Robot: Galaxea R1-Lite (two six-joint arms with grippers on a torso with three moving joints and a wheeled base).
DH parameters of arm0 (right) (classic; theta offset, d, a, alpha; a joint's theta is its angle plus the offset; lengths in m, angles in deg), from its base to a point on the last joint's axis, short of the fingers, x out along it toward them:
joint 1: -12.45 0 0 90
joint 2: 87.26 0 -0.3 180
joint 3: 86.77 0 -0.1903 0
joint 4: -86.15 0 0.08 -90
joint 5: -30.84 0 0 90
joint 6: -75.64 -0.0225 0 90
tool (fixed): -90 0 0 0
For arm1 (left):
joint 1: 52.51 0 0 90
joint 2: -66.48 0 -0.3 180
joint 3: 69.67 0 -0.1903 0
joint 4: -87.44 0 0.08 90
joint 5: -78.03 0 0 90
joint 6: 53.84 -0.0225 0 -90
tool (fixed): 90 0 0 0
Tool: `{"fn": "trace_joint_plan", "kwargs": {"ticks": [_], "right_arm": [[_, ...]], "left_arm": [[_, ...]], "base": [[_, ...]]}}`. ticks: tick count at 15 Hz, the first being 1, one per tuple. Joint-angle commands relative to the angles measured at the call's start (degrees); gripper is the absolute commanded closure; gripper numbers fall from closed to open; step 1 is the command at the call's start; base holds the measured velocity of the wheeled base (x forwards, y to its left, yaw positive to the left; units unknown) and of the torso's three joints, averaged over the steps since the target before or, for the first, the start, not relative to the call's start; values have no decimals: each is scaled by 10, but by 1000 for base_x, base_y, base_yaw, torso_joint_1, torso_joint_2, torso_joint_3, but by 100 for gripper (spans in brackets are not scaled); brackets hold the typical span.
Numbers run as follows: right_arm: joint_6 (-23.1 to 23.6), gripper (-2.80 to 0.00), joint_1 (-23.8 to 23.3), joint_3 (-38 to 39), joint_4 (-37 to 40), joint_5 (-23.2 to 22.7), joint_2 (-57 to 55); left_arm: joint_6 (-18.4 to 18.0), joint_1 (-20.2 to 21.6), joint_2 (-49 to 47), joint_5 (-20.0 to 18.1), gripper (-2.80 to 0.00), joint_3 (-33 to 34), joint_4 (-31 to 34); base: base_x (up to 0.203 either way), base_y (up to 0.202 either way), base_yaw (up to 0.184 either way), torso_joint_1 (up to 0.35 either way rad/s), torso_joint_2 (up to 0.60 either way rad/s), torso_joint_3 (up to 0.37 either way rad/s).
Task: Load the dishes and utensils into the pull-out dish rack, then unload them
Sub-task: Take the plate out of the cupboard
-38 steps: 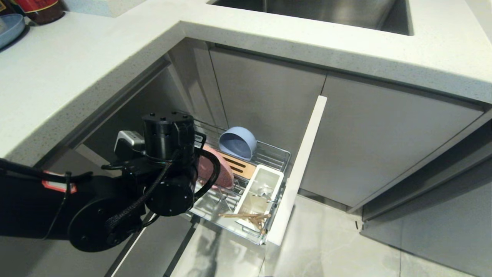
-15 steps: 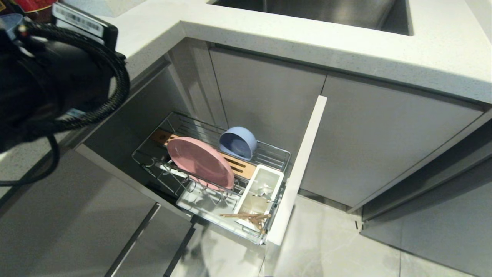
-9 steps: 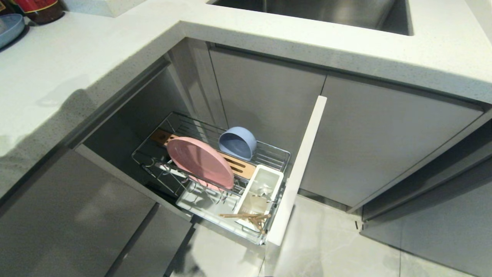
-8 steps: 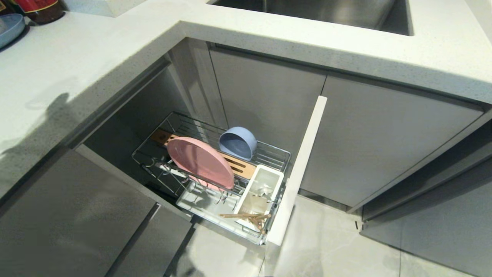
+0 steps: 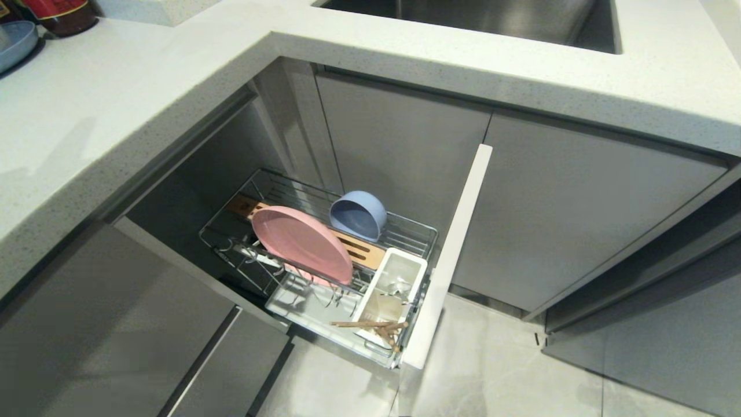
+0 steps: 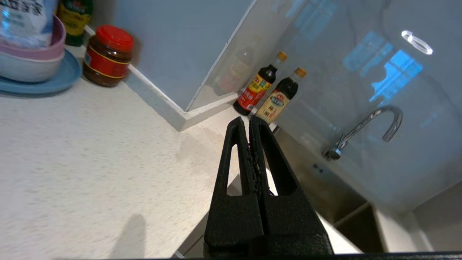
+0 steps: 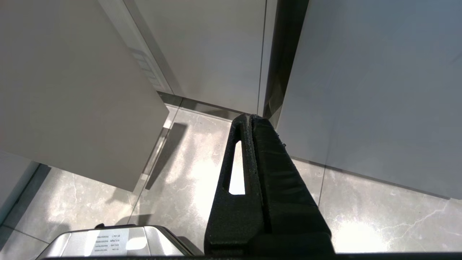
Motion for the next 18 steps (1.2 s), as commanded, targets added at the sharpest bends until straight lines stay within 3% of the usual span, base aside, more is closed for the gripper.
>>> {"fn": "trace_joint_plan", "kwargs": {"ticks": [1, 5, 7, 10, 14, 16, 18], "right_arm": [[0, 0, 0, 0, 0, 0, 2], [0, 0, 0, 0, 0, 0, 2], [0, 0, -1, 0, 0, 0, 2], [0, 0, 0, 0, 0, 0, 2], [0, 0, 0, 0, 0, 0, 2], [0, 0, 0, 0, 0, 0, 2], [0, 0, 0, 0, 0, 0, 2]], "left_arm": [[-1, 48, 56, -35, 0, 7, 49], [-78, 90, 142, -75, 0, 34, 165], [-116, 121, 192, -112, 0, 90, 178], [-168, 132, 288, -178, 0, 188, 196], [-207, 131, 409, -251, 0, 294, 293], [-265, 127, 465, -261, 0, 389, 296], [-281, 127, 480, -232, 0, 480, 234]], "base": [[0, 0, 0, 0, 0, 0], [0, 0, 0, 0, 0, 0], [0, 0, 0, 0, 0, 0], [0, 0, 0, 0, 0, 0], [0, 0, 0, 0, 0, 0], [0, 0, 0, 0, 0, 0], [0, 0, 0, 0, 0, 0]]}}
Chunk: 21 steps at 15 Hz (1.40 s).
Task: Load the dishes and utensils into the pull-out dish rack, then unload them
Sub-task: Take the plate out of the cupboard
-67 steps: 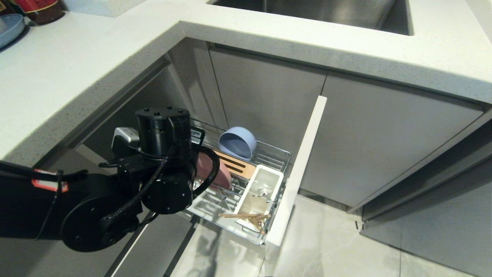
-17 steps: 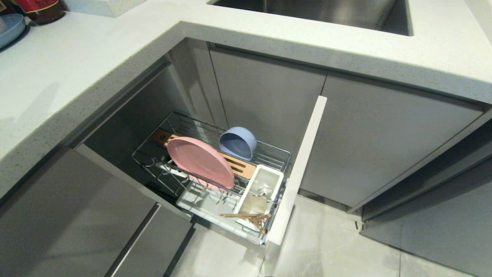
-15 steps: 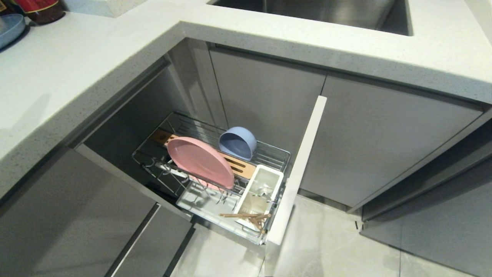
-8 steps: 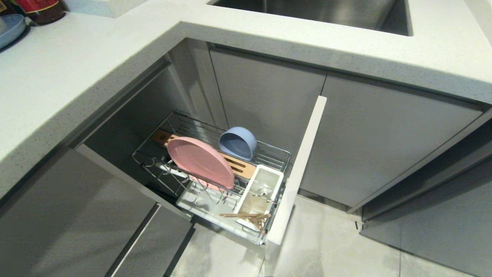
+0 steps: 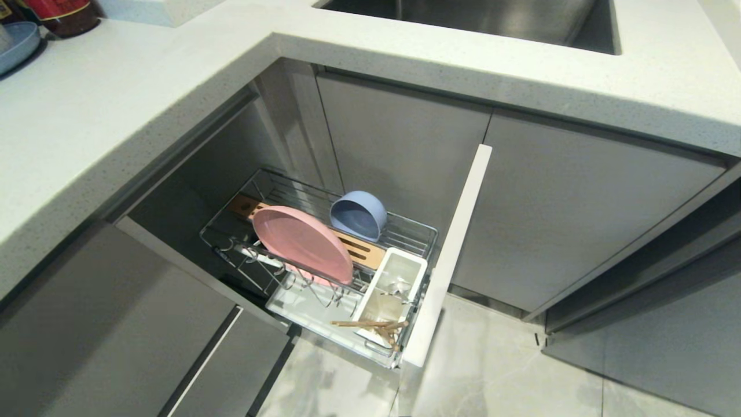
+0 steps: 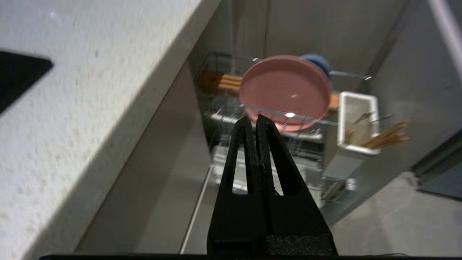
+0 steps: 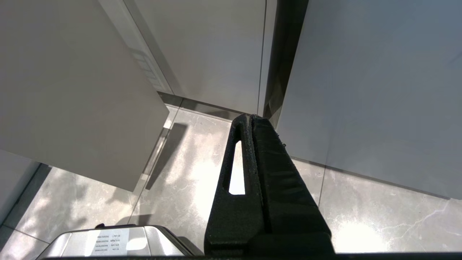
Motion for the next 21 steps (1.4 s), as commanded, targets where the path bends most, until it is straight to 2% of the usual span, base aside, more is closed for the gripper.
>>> {"fn": "trace_joint_plan", "kwargs": {"ticks": [1, 3, 5, 6, 9, 12, 19, 21], "right_arm": [[0, 0, 0, 0, 0, 0, 2], [0, 0, 0, 0, 0, 0, 2], [0, 0, 0, 0, 0, 0, 2], [0, 0, 0, 0, 0, 0, 2], [0, 0, 0, 0, 0, 0, 2], [0, 0, 0, 0, 0, 0, 2], [0, 0, 0, 0, 0, 0, 2], [0, 0, 0, 0, 0, 0, 2]], "left_arm": [[-5, -1, 38, 25, 0, 115, -90], [-8, -1, 39, 38, 0, 233, -223], [-9, -1, 40, 45, 0, 317, -290], [-7, -1, 40, 45, 0, 333, -288], [-24, -3, 41, 28, 0, 329, -173], [-2, -4, 40, 31, 0, 332, -185], [2, -4, 40, 32, 0, 332, -185], [17, -4, 41, 36, 0, 332, -186]], "base": [[0, 0, 0, 0, 0, 0], [0, 0, 0, 0, 0, 0], [0, 0, 0, 0, 0, 0], [0, 0, 0, 0, 0, 0], [0, 0, 0, 0, 0, 0], [0, 0, 0, 0, 0, 0], [0, 0, 0, 0, 0, 0], [0, 0, 0, 0, 0, 0]]}}
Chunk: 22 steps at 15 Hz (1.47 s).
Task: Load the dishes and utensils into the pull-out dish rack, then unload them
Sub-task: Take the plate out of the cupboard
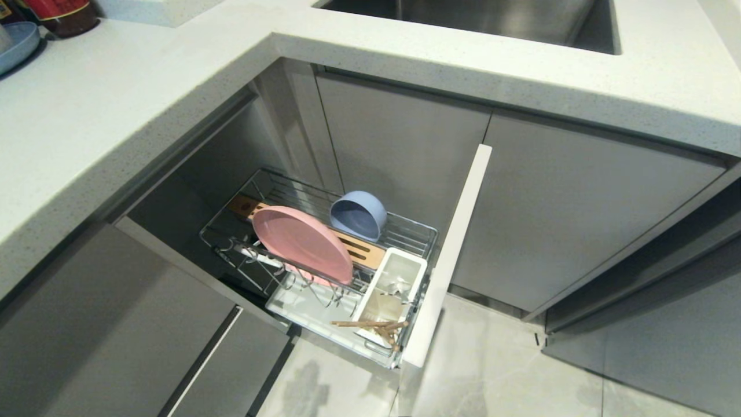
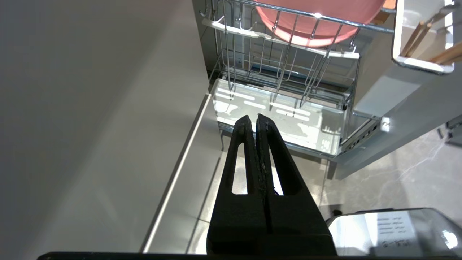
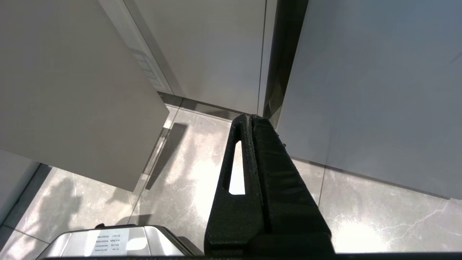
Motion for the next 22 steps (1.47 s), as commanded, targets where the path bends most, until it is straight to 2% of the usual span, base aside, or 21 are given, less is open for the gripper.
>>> {"fn": "trace_joint_plan", "kwargs": {"ticks": [1, 4, 5, 7, 10, 12, 14, 15, 17, 19, 20, 22], "right_arm": [[0, 0, 0, 0, 0, 0, 2], [0, 0, 0, 0, 0, 0, 2], [0, 0, 0, 0, 0, 0, 2], [0, 0, 0, 0, 0, 0, 2], [0, 0, 0, 0, 0, 0, 2], [0, 0, 0, 0, 0, 0, 2], [0, 0, 0, 0, 0, 0, 2], [0, 0, 0, 0, 0, 0, 2], [0, 0, 0, 0, 0, 0, 2], [0, 0, 0, 0, 0, 0, 2], [0, 0, 0, 0, 0, 0, 2], [0, 0, 0, 0, 0, 0, 2]], "left_arm": [[12, 0, -1, 4, 0, 0, -1], [17, 0, -1, 16, 0, -1, -11], [16, 0, -1, 18, 0, -11, -32], [7, 2, -1, 19, 0, -67, -36], [-26, 2, -9, 26, 0, -214, 27], [-77, 3, -39, 31, 0, -325, 80], [-102, 17, -124, 40, 0, -437, 92], [-101, 32, -171, 45, 0, -480, 85], [-76, 62, -270, 53, 0, -574, 55], [-24, 80, -364, 58, 0, -675, 28], [21, 86, -408, 60, 0, -728, 21], [165, 92, -486, 65, 0, -834, 33]], "base": [[0, 0, 0, 0, 0, 0], [0, 0, 0, 0, 0, 0], [0, 0, 0, 0, 0, 0], [0, 0, 0, 0, 0, 0], [0, 0, 0, 0, 0, 0], [0, 0, 0, 0, 0, 0], [0, 0, 0, 0, 0, 0], [0, 0, 0, 0, 0, 0], [0, 0, 0, 0, 0, 0], [0, 0, 0, 0, 0, 0], [0, 0, 0, 0, 0, 0], [0, 0, 0, 0, 0, 0]]}}
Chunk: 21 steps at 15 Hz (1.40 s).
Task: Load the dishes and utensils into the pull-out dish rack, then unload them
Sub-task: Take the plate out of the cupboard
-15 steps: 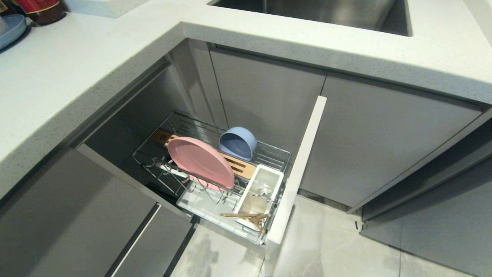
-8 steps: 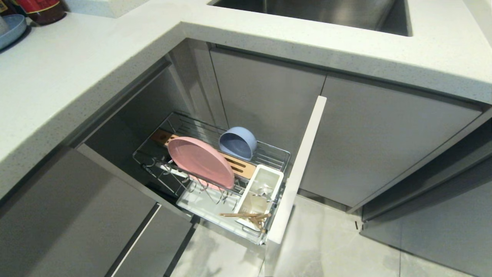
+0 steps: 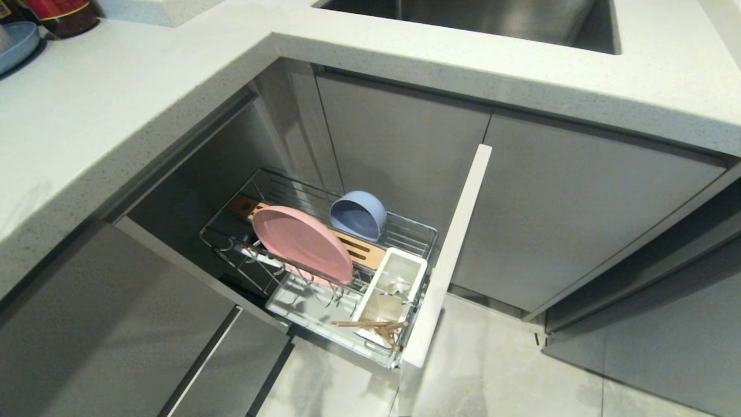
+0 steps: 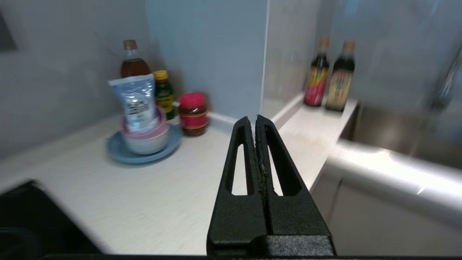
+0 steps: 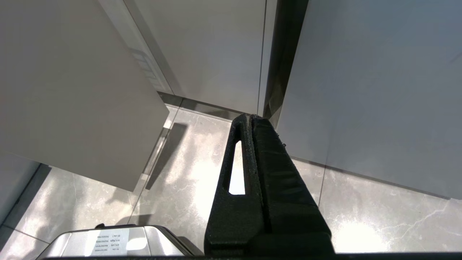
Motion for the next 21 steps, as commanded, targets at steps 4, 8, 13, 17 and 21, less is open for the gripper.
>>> {"fn": "trace_joint_plan", "kwargs": {"ticks": [4, 8, 13, 17, 21], "right_arm": [[0, 0, 0, 0, 0, 0, 2], [0, 0, 0, 0, 0, 0, 2], [0, 0, 0, 0, 0, 0, 2], [0, 0, 0, 0, 0, 0, 2], [0, 0, 0, 0, 0, 0, 2]], "left_arm": [[325, -63, -196, 0, 0, -150, 108], [340, -252, -249, 35, 0, -139, 139], [343, -508, -344, 246, 0, -96, 144], [384, -579, -412, 325, 0, -72, 167], [447, -590, -478, 373, 0, -66, 222]], "base": [[0, 0, 0, 0, 0, 0], [0, 0, 0, 0, 0, 0], [0, 0, 0, 0, 0, 0], [0, 0, 0, 0, 0, 0], [0, 0, 0, 0, 0, 0]]}}
